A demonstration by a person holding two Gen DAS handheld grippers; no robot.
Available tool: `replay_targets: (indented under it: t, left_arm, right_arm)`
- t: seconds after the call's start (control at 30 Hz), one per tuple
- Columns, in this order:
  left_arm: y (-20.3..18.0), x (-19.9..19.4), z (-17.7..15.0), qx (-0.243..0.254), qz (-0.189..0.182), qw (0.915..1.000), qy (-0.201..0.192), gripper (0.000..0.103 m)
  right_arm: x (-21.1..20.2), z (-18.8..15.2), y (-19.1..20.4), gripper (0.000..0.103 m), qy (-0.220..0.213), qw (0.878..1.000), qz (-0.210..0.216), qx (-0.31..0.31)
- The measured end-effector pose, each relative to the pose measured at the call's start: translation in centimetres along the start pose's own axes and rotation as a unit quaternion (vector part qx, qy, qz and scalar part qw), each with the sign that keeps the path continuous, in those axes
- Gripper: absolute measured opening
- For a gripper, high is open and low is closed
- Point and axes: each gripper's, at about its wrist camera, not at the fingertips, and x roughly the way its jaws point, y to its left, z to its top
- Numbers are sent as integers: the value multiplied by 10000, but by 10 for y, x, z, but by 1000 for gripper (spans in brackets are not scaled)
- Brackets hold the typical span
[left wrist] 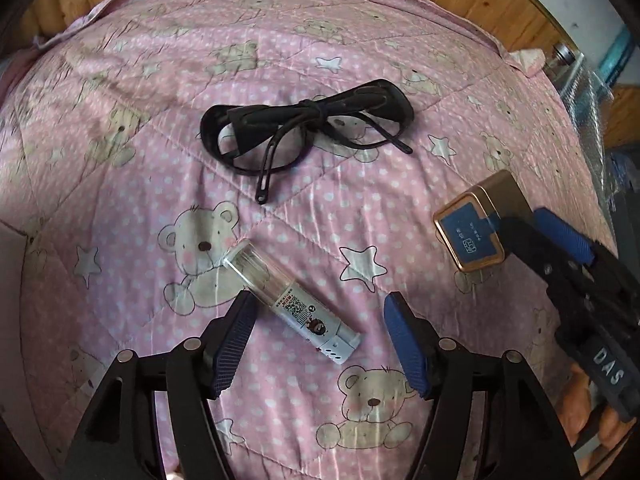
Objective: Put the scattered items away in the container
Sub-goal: 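Grasp the white tube with the left tool while the right tool grasps the gold cube box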
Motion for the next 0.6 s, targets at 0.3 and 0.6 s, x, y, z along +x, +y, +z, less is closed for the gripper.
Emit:
replay_targets:
  t: [0.3,0.6]
  left_arm:
    - [57,-18,-8,47,-121,9998,-150,41]
    - [26,-5,-1,662,472,9957,-437,33]
  right_arm:
    - [-8,-13,-5,49,-89,9983,359,446]
    - [3,-14,-5,55,-323,9961,553,607]
